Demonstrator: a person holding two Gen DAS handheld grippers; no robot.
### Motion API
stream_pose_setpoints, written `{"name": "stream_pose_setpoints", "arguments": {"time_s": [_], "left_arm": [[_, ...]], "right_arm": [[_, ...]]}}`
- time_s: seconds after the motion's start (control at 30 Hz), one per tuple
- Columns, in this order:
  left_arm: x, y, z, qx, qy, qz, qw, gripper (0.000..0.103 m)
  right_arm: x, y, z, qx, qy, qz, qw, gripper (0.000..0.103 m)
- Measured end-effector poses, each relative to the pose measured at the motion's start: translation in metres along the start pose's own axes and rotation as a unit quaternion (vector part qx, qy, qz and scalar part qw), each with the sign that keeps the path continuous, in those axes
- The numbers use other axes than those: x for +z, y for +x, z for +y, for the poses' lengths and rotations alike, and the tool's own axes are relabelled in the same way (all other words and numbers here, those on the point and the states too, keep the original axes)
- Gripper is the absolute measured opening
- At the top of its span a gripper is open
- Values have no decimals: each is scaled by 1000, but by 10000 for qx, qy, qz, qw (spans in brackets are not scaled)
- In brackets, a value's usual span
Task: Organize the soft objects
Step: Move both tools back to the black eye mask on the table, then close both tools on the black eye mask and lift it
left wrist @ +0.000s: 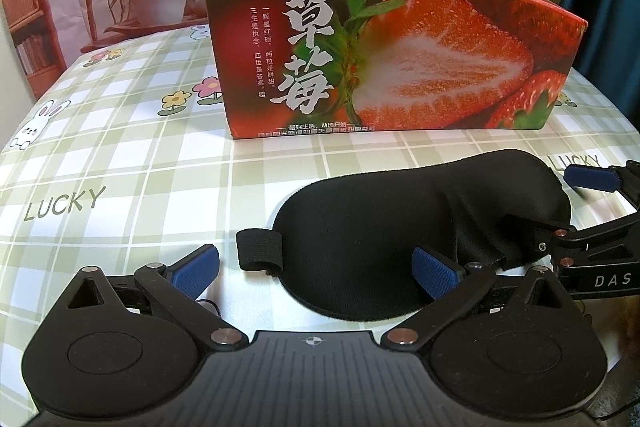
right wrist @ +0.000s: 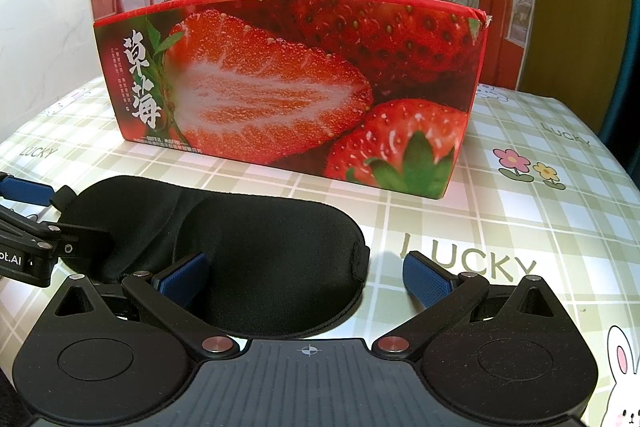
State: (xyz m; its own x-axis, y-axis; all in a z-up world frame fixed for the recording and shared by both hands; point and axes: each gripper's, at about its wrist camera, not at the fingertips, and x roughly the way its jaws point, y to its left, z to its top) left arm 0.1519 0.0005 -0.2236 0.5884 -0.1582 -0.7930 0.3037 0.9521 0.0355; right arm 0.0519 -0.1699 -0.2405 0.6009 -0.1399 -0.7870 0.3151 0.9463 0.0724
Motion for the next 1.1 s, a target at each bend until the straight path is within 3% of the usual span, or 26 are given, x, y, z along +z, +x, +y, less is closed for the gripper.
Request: {"name": "stream_pose_setpoints", "arguments": {"time_s": [0.27, 0.6, 0.8, 1.1], "left_arm": [[-3, -1, 0, -9, 60, -90, 9999, 103], [2, -3, 4, -169, 9, 83, 9998, 102], [3, -9, 1, -408, 83, 30, 9991, 84], [4, -14, 5, -558, -40, -156, 9983, 60]], "right_arm": [[0, 0, 0, 0, -12, 7, 10000, 103], [0, 0, -1, 52, -21, 29, 10000, 103], [0, -2, -4, 134, 80, 7, 9999, 100], [-1, -12, 0, 490, -26, -230, 9985, 71]]}}
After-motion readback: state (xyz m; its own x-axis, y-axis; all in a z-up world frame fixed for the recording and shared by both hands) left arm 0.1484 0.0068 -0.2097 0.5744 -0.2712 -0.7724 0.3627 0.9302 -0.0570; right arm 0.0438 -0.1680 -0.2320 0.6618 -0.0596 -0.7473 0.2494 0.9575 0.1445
